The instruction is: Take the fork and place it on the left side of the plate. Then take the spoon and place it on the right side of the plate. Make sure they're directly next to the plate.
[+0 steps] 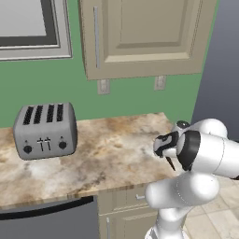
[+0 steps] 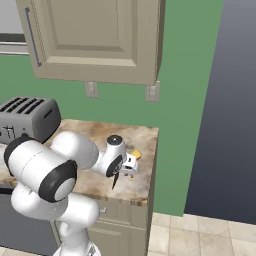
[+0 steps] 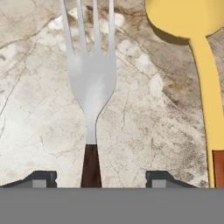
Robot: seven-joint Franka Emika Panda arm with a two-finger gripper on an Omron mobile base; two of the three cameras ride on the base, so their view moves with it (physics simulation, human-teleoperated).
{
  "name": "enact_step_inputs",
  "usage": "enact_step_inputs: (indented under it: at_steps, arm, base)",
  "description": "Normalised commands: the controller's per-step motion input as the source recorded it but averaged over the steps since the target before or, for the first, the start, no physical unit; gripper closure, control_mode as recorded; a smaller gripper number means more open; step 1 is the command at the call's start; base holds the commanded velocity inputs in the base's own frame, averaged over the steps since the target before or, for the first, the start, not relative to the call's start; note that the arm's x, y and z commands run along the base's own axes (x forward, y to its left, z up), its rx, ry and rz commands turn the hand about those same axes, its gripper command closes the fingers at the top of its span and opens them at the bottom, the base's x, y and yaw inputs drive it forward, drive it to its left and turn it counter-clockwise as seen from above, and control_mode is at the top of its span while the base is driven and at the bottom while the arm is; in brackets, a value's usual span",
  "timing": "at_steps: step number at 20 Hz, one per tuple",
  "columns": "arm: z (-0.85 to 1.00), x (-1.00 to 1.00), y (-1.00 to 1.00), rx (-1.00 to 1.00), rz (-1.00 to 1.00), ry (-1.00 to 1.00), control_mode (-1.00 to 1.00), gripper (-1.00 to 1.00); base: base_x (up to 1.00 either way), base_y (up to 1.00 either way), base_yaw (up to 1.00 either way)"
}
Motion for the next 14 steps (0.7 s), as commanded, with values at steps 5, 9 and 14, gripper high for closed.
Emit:
enact_step_inputs:
  at_steps: [5, 9, 14]
  arm:
    - [-0.69, 0.00, 0.06, 0.00, 0.00, 0.02, -1.00, 1.00]
    - [-0.73, 0.00, 0.10, 0.00, 0.00, 0.03, -1.00, 1.00]
    - [-0.50, 0.00, 0.20, -0.04, 0.00, 0.03, -1.00, 1.00]
  base:
    - [0.00, 0.00, 0.00]
    - [0.00, 0.00, 0.00]
    - [0.00, 0.00, 0.00]
